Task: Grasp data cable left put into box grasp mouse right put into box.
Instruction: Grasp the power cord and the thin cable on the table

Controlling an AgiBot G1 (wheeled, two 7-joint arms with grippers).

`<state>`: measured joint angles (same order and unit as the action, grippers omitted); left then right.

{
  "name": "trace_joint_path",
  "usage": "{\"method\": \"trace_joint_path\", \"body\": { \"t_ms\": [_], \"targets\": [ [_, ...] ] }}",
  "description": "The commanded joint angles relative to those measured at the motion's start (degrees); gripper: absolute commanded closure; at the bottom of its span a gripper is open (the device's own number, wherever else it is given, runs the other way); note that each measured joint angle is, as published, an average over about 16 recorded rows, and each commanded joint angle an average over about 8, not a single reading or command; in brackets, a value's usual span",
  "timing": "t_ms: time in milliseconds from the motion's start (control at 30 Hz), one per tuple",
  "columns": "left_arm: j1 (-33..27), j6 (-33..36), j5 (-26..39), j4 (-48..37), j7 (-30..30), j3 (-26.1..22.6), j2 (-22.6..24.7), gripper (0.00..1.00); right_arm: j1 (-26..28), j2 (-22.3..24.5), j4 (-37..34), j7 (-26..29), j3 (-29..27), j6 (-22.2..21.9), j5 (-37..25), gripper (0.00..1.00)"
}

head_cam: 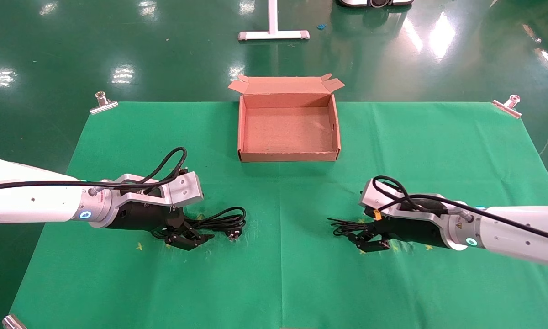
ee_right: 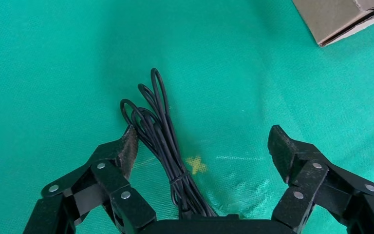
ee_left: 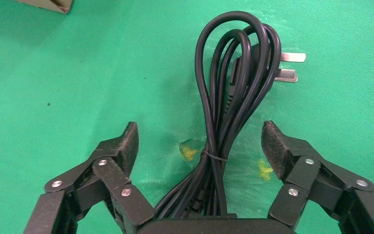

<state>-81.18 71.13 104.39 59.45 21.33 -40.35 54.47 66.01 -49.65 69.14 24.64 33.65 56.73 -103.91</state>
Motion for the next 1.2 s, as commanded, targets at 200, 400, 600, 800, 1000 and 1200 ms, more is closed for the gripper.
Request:
{"method": "trace_joint_path", "body": {
  "t_ms": [200,400,600,800,1000,1200],
  "targets": [
    [0.00,0.00,0.00,0.01,0.00,0.00,0.00,1.00,-0.10,0.13,0.17,-0.13,-0.05,0.18,0.27,1.00],
    [0.00,0.00,0.00,0.01,0.00,0.00,0.00,1.00,-0.14,0.18,0.25,-0.18,-0.07,0.26,0.43,1.00],
    [0.00,0.01,0.00,0.01,0.00,0.00,0.00,1.00,-0.16,0.20,0.29,-0.20,-0.09,0.29,0.53,1.00],
    [0.00,0.01,0.00,0.01,0.00,0.00,0.00,1.00,-0.18,0.21,0.33,-0.21,-0.12,0.30,0.58,1.00],
    [0.00,0.00,0.01,0.02,0.00,0.01,0.00,1.00,-0.19,0.24,0.36,-0.24,-0.14,0.32,0.61,1.00],
    [-0.28,0.18,-0.15,0.19,-0.01,0.08,0.02,1.00,-0.16,0.27,0.39,-0.23,-0.20,0.33,0.65,1.00]
  ]
}}
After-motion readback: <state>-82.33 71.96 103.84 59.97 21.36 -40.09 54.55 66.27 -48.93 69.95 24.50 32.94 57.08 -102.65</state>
